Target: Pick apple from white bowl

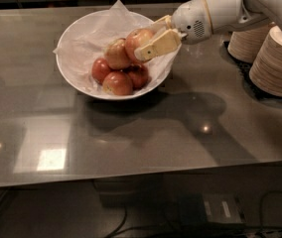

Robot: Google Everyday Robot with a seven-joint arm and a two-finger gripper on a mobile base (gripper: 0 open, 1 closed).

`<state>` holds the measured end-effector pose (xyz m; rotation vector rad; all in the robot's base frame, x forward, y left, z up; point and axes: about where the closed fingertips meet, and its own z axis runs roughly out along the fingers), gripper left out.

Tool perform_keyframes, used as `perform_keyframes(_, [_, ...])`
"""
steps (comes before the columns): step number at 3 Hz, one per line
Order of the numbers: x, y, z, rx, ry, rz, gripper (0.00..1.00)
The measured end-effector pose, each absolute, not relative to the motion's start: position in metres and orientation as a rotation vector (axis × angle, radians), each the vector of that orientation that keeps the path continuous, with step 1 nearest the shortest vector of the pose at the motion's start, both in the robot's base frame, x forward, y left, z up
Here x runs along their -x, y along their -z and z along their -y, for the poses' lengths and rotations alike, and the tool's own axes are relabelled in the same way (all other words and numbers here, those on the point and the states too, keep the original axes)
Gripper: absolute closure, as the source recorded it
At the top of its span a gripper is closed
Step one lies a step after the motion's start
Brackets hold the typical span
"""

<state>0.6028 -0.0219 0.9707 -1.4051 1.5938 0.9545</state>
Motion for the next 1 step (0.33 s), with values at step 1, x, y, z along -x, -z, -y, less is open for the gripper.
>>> perform_keyframes(1, [-0.6028, -0.9707, 0.0219, 1.405, -0.954, -1.594, 1.0])
